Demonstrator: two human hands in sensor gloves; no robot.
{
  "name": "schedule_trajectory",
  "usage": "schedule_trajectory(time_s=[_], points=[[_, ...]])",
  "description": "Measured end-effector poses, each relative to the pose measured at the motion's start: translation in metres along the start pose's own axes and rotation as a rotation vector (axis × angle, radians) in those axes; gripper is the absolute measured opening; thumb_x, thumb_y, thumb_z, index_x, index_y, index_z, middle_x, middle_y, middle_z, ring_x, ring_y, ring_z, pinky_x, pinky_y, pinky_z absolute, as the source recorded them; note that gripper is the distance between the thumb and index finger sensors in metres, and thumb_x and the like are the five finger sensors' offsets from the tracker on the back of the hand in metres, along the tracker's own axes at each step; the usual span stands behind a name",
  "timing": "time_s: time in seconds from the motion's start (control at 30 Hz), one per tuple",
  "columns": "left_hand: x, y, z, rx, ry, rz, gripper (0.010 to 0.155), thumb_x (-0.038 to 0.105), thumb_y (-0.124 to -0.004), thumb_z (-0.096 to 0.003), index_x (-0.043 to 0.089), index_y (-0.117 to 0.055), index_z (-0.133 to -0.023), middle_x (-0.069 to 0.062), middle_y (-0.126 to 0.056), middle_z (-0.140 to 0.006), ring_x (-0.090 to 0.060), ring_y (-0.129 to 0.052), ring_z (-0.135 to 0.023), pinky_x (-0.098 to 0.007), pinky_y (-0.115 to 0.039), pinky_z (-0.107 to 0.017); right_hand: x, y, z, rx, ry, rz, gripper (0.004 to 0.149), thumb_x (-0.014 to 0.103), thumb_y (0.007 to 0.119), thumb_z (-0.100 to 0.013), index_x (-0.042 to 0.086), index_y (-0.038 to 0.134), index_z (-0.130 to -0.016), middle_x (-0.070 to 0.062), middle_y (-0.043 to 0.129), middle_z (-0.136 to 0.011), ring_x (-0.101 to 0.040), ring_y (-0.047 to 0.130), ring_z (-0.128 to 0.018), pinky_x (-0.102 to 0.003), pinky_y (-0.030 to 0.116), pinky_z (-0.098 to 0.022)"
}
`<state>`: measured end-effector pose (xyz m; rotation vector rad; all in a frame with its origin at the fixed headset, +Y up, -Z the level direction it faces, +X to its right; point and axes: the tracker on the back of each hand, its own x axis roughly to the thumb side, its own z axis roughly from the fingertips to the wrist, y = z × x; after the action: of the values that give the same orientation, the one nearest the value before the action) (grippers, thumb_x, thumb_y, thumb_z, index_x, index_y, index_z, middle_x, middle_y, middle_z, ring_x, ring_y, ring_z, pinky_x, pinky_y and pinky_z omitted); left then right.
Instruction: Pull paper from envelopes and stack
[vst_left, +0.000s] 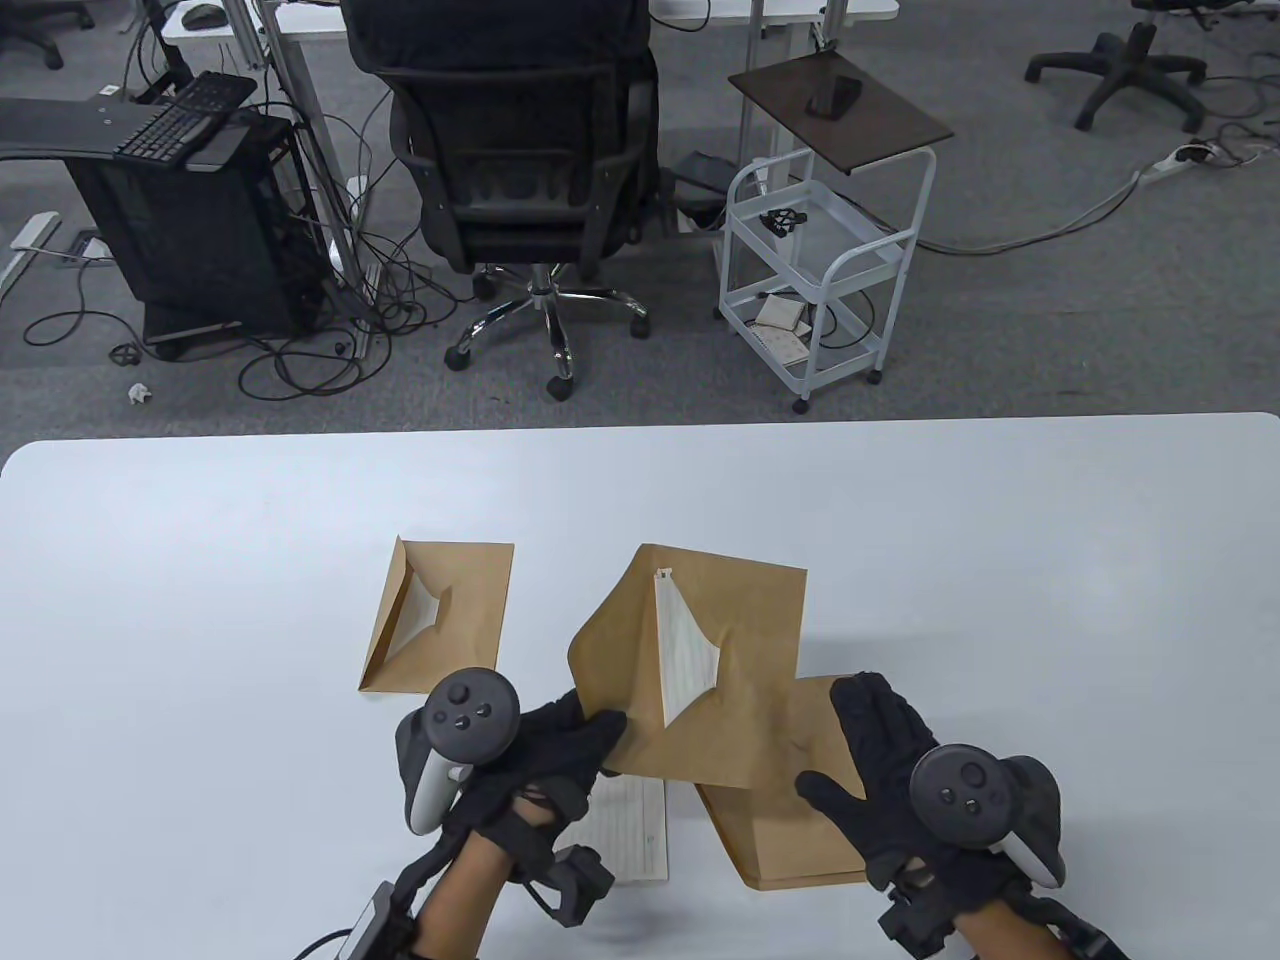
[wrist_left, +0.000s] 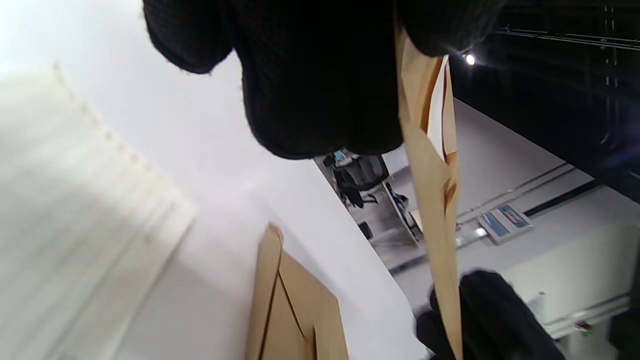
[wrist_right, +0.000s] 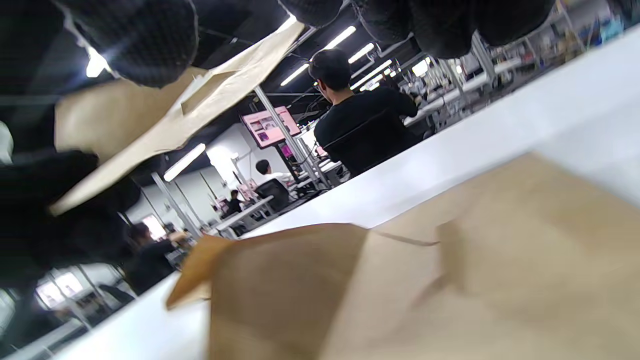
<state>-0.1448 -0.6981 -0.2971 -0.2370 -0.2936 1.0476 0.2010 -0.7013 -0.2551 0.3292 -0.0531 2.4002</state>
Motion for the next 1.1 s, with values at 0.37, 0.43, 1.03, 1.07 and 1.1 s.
schedule_trajectory(time_s=[0.37, 0.43, 1.03, 1.07, 1.1], points=[[-0.014, -0.046, 0.007, -0.181, -0.072, 0.171, 0.053, 0.036, -0.073, -0.0513, 0.029, -0.067, -0.104, -0.001, -0.095, -0.084, -0.024, -0.104, -0.067, -0.055, -0.068, -0.065, -0.022, 0.006, -0.003, 0.014, 0.185, -0.571, 0.074, 0.041, 0.083, -0.047, 0.005, 0.050, -0.102, -0.019, 0.089, -0.080, -0.030, 0.109, -0.053, -0.045, 0.089, -0.040], [-0.014, -0.047, 0.007, -0.172, -0.073, 0.120, 0.053, 0.035, -0.074, -0.0508, 0.029, -0.067, -0.103, -0.001, -0.095, -0.085, -0.025, -0.103, -0.068, -0.055, -0.068, -0.065, -0.024, 0.005, -0.002, -0.011, 0.185, -0.602, 0.064, 0.037, 0.084, -0.047, 0.012, 0.060, -0.100, -0.017, 0.095, -0.075, -0.026, 0.112, -0.043, -0.041, 0.091, -0.035], [0.013, -0.023, 0.031, 0.421, -0.098, -0.882, 0.083, 0.046, -0.080, -0.0486, 0.034, -0.029, -0.113, -0.011, -0.042, -0.117, -0.039, -0.060, -0.106, -0.064, -0.042, -0.077, -0.014, 0.006, -0.002, 0.086, 0.036, -0.725, 0.047, 0.025, 0.081, -0.048, 0.022, 0.077, -0.095, -0.017, 0.097, -0.074, -0.023, 0.113, -0.031, -0.037, 0.093, -0.028], [0.017, -0.027, 0.032, 0.441, -0.129, -0.985, 0.084, 0.046, -0.080, -0.0486, 0.037, -0.027, -0.113, -0.012, -0.037, -0.118, -0.039, -0.055, -0.108, -0.064, -0.039, -0.078, -0.014, 0.007, -0.002, 0.086, 0.038, -0.744, 0.046, 0.025, 0.080, -0.048, 0.022, 0.077, -0.095, -0.017, 0.096, -0.075, -0.024, 0.113, -0.032, -0.038, 0.093, -0.028], [0.019, -0.031, 0.033, 0.448, -0.155, -1.050, 0.082, 0.046, -0.079, -0.0490, 0.040, -0.028, -0.112, -0.012, -0.032, -0.119, -0.040, -0.049, -0.110, -0.064, -0.036, -0.078, -0.014, 0.008, -0.002, 0.090, 0.042, -0.757, 0.047, 0.026, 0.080, -0.049, 0.021, 0.076, -0.095, -0.017, 0.096, -0.076, -0.025, 0.113, -0.032, -0.038, 0.093, -0.028]])
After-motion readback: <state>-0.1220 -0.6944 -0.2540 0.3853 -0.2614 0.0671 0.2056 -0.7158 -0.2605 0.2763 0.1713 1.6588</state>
